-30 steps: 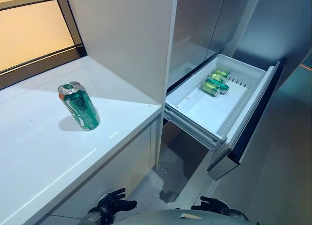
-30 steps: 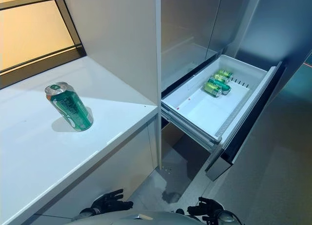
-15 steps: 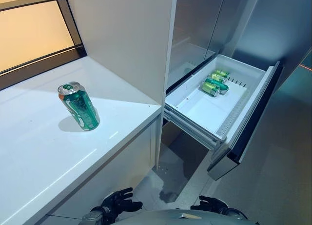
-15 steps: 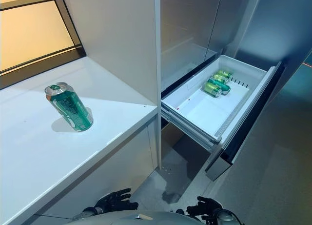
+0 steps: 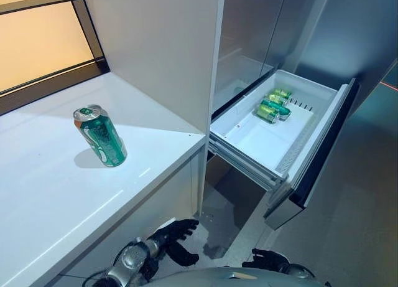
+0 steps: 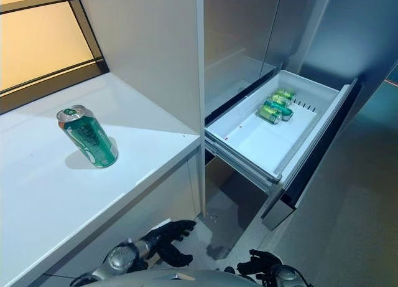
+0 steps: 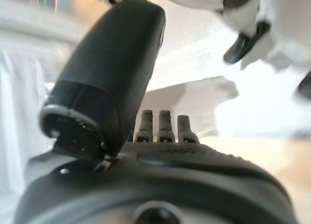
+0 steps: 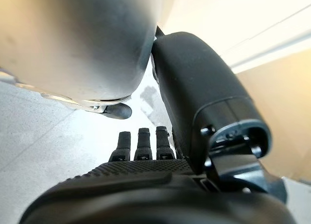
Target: Put drinks into fridge and close the fridge
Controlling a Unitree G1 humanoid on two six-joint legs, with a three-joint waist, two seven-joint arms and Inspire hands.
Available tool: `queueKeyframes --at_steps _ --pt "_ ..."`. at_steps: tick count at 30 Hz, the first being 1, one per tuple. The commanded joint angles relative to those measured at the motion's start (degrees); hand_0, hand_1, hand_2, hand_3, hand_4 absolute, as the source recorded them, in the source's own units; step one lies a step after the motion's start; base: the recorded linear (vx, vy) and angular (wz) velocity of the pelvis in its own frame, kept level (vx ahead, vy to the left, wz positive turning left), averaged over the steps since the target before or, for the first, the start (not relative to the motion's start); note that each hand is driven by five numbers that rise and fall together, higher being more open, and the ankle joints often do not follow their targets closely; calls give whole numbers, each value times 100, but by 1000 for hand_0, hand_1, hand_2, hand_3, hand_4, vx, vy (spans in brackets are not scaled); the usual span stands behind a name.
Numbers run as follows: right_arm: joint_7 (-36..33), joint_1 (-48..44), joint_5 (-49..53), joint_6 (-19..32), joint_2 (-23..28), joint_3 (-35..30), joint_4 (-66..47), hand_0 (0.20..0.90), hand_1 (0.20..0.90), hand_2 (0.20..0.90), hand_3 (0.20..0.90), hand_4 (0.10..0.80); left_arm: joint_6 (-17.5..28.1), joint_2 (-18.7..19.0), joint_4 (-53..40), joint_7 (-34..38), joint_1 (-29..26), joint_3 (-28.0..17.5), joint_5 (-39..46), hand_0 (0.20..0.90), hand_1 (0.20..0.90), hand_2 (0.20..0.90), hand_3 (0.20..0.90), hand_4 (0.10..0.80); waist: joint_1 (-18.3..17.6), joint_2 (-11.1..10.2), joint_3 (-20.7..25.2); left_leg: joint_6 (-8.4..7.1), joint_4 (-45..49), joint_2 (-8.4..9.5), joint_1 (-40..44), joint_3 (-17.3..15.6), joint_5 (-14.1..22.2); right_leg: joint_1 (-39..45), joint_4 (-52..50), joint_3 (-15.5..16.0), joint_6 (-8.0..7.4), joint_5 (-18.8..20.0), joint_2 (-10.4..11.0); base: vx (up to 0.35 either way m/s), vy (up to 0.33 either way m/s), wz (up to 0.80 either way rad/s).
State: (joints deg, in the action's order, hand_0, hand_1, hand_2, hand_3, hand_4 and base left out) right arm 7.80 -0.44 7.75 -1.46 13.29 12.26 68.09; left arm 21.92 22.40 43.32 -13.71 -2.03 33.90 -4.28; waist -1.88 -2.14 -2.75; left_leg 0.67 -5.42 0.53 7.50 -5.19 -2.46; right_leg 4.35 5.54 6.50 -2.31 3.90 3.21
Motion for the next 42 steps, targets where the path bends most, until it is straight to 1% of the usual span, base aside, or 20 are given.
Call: queueKeyframes --at_steps 1,2,4,6,7,10,11,12,13,14,15,16,18,23,26,30,35,37,41,42 --pt "76 -188 -160 -50 329 362 103 900 900 900 900 800 935 -120 -434 210 -929 131 -111 900 900 900 900 800 -26 146 -87 -141 42 -54 -12 150 645 152 -169 110 -452 -400 31 0 0 0" --pt "46 -199 -154 -26 315 384 114 900 900 900 900 800 788 -11 -624 767 -957 256 -674 900 900 900 900 800 -19 147 -88 -148 42 -58 -32 144 653 143 -149 114 -449 -404 21 0 0 0" --pt "1 -175 -149 -52 336 390 34 900 900 900 900 800 1038 213 -976 1068 -946 318 -1062 900 900 900 900 800 -19 171 -129 -151 42 -47 -39 167 646 146 -135 131 -452 -397 27 -36 33 -1" --pt "-43 -133 -142 -90 350 368 -69 900 900 900 900 800 1079 420 -1417 1088 -964 329 -1190 900 900 900 900 800 -9 189 -159 -149 42 -36 -45 192 644 152 -126 145 -454 -401 34 -35 40 -2" --pt "-70 -88 -119 -158 379 347 -209 900 900 900 900 800 921 664 -2067 975 -1013 265 -1239 900 900 900 900 800 10 216 -183 -138 42 -22 -60 233 639 156 -120 163 -451 -408 41 -37 36 1" --pt "-194 -4 -86 -194 350 333 -343 900 900 900 900 800 673 1090 -3183 477 -1196 63 -853 900 900 900 900 800 44 255 -199 -128 42 3 -81 303 627 172 -99 188 -460 -405 53 -29 26 5" --pt "-211 5 -84 -194 340 335 -356 900 900 900 900 800 673 1145 -3285 367 -1206 35 -702 900 900 900 900 800 44 255 -200 -126 42 4 -83 308 627 173 -96 191 -462 -405 56 -19 12 7" --pt "-241 29 -78 -191 326 330 -378 900 900 900 900 800 600 1247 -3601 123 -1237 -37 -397 900 900 900 900 800 52 259 -202 -124 42 7 -85 320 627 178 -91 202 -464 -402 61 -27 3 9" --pt "-318 75 -40 -174 288 342 -408 900 900 900 900 800 380 1363 -4245 -252 -1313 -200 86 900 900 900 900 800 76 267 -198 -119 42 5 -100 344 627 180 -83 225 -467 -401 73 -27 -2 9" --pt "-337 95 -46 -161 271 335 -408 900 900 900 900 800 332 1396 -4457 -385 -1343 -248 287 900 900 900 900 800 83 266 -193 -116 42 7 -103 355 629 184 -78 233 -469 -401 77 -22 -4 8" --pt "-346 108 -47 -156 266 332 -408 900 900 900 900 800 311 1409 -4590 -458 -1351 -281 398 900 900 900 900 800 87 266 -190 -114 42 8 -104 362 630 187 -75 234 -468 -400 77 -10 -7 6" --pt "-383 149 -65 -111 234 315 -380 900 900 900 900 800 215 1450 -4969 -644 -1405 -343 636 900 900 900 900 800 94 267 -183 -118 42 6 -108 379 630 190 -72 242 -473 -399 81 -8 -7 5" --pt "-390 165 -67 -62 225 315 -340 900 900 900 900 800 180 1473 -5164 -742 -1470 -350 865 900 900 900 900 800 93 268 -181 -120 42 7 -110 399 631 193 -67 246 -475 -396 82 -5 -4 2" --pt "-438 219 -50 22 196 359 -304 900 900 900 900 800 137 1514 -5679 -780 -1714 -377 1116 900 900 900 900 800 89 268 -159 -115 42 14 -128 435 629 194 -54 240 -477 -390 89 -9 0 5" --pt "-471 230 -51 119 167 403 -225 900 900 900 900 800 177 1547 -5998 -738 -1982 -391 1417 900 900 900 900 800 82 271 -131 -117 42 15 -130 453 630 191 -54 232 -479 -393 91 -9 1 8" --pt "-519 228 -32 173 115 448 -150 900 900 900 900 800 153 1452 -6268 -630 -2175 -506 1738 900 900 900 900 800 95 262 -92 -116 42 22 -144 476 628 181 -54 216 -472 -396 90 -1 -1 1" --pt "-558 199 73 208 68 509 -86 900 900 900 900 800 440 1290 -6542 -449 -2315 -852 2335 900 900 900 900 800 149 238 -64 -123 42 28 -151 520 623 178 -54 208 -440 -394 83 0 0 0" --pt "-564 202 107 208 62 514 -80 900 900 900 900 800 521 1206 -6626 -439 -2330 -1073 2532 900 900 900 900 800 174 226 -48 -126 42 31 -152 534 624 187 -54 207 -420 -400 79 0 0 0" --pt "-591 211 134 224 32 533 -62 900 900 900 900 800 829 1056 -6718 -266 -2337 -1423 2750 900 900 900 900 800 197 200 -28 -129 42 38 -138 575 630 206 -54 197 -392 -413 66 0 0 0" --pt "-591 211 133 225 32 534 -62 900 900 900 900 800 837 1054 -6721 -253 -2334 -1434 2750 900 900 900 900 800 195 199 -28 -129 42 38 -137 577 631 207 -54 197 -392 -413 65 0 0 0"
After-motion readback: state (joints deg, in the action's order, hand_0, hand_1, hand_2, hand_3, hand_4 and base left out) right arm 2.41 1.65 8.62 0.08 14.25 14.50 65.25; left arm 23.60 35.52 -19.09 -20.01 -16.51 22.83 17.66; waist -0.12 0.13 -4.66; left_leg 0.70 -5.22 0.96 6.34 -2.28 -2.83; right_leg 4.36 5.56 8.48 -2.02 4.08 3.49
